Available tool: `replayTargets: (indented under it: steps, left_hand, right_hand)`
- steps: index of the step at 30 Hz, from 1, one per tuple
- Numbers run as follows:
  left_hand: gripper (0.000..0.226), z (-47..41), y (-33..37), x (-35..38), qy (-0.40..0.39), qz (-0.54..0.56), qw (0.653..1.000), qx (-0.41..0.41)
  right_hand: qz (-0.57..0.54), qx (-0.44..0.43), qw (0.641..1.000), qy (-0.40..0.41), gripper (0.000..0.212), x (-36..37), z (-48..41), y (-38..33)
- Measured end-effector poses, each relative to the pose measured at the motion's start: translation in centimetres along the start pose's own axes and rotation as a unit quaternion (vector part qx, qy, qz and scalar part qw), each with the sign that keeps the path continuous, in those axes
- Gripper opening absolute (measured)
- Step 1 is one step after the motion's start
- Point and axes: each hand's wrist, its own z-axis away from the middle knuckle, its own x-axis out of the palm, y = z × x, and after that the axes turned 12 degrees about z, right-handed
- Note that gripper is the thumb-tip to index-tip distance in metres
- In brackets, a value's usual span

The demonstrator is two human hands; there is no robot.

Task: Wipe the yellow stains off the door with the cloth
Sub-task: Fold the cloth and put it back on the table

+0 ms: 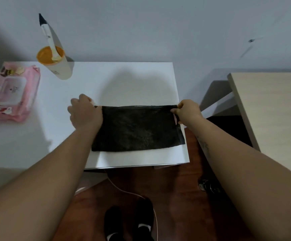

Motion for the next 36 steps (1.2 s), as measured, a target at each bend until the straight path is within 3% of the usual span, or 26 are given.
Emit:
replayTargets:
  steps: [1,2,5,6,10,15,18,20,22,24,26,28,29,30,32,34,36]
  left_hand:
    - [0.020,1.7,0.9,0.7,0.030,-0.023,0.997,0.061]
    - [0.018,4.1,1.9,1.7,0.008,-0.013,0.991,0.130]
    - [0.026,13.4,4.0,5.6,-0.219,0.001,0.931,0.292]
    - [0.031,15.9,4.2,6.8,-0.253,-0.005,0.910,0.328]
    - [0.038,18.6,4.4,10.2,-0.226,-0.001,0.907,0.355]
    - [0.016,18.2,4.6,9.9,-0.179,0.027,0.917,0.355]
    - [0.006,18.5,4.6,7.3,-0.163,0.139,0.940,0.265]
    - [0.005,18.4,4.2,4.7,-0.145,0.253,0.946,0.144]
    - [0.006,18.0,3.5,2.2,-0.098,0.357,0.929,0.013]
    - [0.006,17.2,2.4,0.2,-0.033,0.429,0.895,-0.115]
    - [0.008,15.6,0.5,-1.0,0.018,0.485,0.841,-0.239]
    - [0.017,13.5,-1.7,-1.9,0.026,0.532,0.774,-0.343]
    - [0.018,12.7,-2.7,-2.2,0.019,0.538,0.757,-0.370]
    - [0.018,12.2,-3.5,-2.4,0.018,0.520,0.768,-0.374]
    - [0.012,12.1,-4.3,-2.7,0.054,0.395,0.869,-0.294]
    - [0.010,12.6,-4.1,-3.0,0.097,0.248,0.962,-0.066]
    - [0.026,12.5,-4.3,-2.2,0.028,0.098,0.982,0.157]
  right_hand:
    - [-0.005,0.011,1.000,-0.010,0.031,-0.1,-0.2,0.0]
    - [-0.011,0.020,1.000,-0.021,0.033,-0.2,-0.3,-0.1]
    - [-0.011,0.034,0.999,-0.038,0.036,-0.4,-0.7,-0.4]
    - [-0.002,0.033,0.999,-0.039,0.036,-0.4,-0.7,-0.4]
    - [0.016,0.030,0.999,-0.029,0.037,-0.1,-1.0,-0.2]
    - [0.033,-0.015,0.999,-0.013,0.035,-0.7,0.3,-1.0]
    - [0.035,-0.086,0.996,0.016,0.032,-1.4,1.8,-4.5]
    - [0.020,-0.120,0.992,0.015,0.028,-1.0,2.7,-7.9]
    - [0.036,-0.154,0.987,0.008,0.023,0.5,3.7,-11.6]
    - [0.056,-0.180,0.982,0.000,0.030,3.1,4.9,-15.0]
    - [0.056,-0.222,0.973,-0.026,0.022,6.3,5.3,-17.2]
    - [0.080,-0.265,0.958,-0.071,0.026,8.4,5.6,-17.7]
    - [0.087,-0.287,0.951,-0.082,0.027,8.9,5.8,-17.2]
    - [0.080,-0.307,0.945,-0.077,0.028,9.1,6.0,-16.4]
    - [0.056,-0.338,0.939,-0.019,0.029,9.3,6.3,-14.0]
    - [0.109,-0.355,0.925,0.076,0.034,10.3,5.9,-11.0]
    - [0.239,-0.353,0.902,0.072,0.052,11.6,5.9,-8.2]
